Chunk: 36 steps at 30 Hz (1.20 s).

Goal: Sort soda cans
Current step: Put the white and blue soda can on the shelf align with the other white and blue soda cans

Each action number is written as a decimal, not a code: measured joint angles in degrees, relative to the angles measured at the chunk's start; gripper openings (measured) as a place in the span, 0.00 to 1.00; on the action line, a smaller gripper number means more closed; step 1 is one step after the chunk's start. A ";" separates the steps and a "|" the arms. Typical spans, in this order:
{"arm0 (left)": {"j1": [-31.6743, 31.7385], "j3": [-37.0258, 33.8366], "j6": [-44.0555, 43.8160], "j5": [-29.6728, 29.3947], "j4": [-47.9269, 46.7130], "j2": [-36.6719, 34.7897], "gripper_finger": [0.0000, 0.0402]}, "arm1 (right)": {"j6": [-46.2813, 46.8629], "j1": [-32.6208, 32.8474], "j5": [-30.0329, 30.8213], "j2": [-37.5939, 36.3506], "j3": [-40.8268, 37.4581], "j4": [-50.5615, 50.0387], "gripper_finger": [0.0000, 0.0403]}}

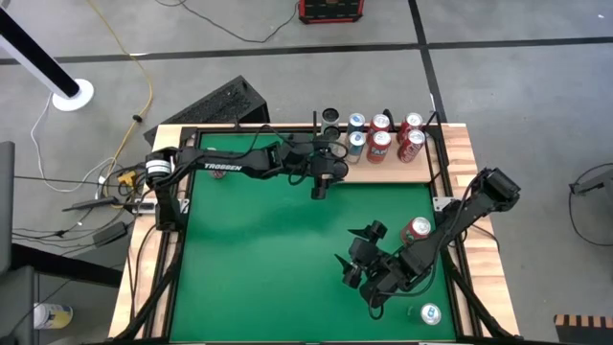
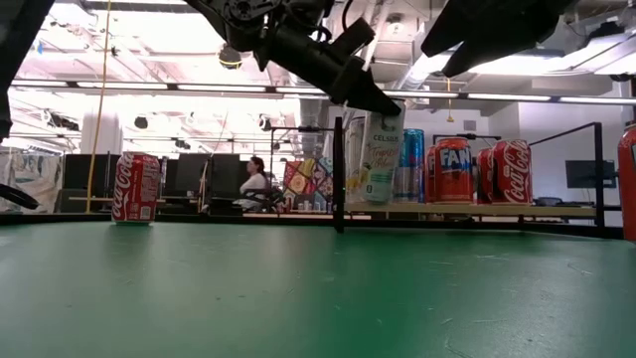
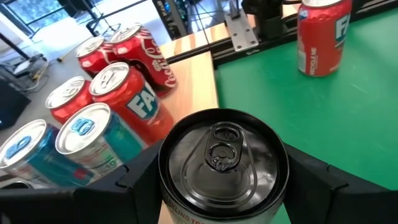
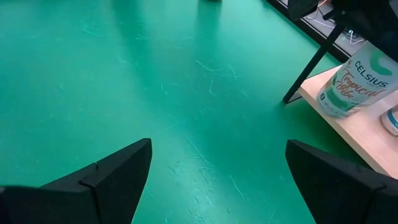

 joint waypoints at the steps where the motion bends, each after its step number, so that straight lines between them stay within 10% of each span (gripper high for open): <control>1: 0.03 0.00 -0.02 -0.25 0.01 0.00 0.58 | -0.02 0.00 -0.02 0.00 0.00 0.01 0.98; 7: 0.45 0.00 -1.52 -0.81 -0.14 0.00 0.59 | -0.02 0.00 -0.02 0.00 0.00 0.26 0.98; 15: 0.44 0.00 -2.00 -2.58 -0.68 0.00 0.96 | -0.13 0.00 -0.02 0.00 0.00 0.28 0.98; 36: 0.29 4.39 -1.74 -2.73 -0.17 0.00 0.93 | -0.13 0.00 -0.07 0.00 0.00 0.24 0.98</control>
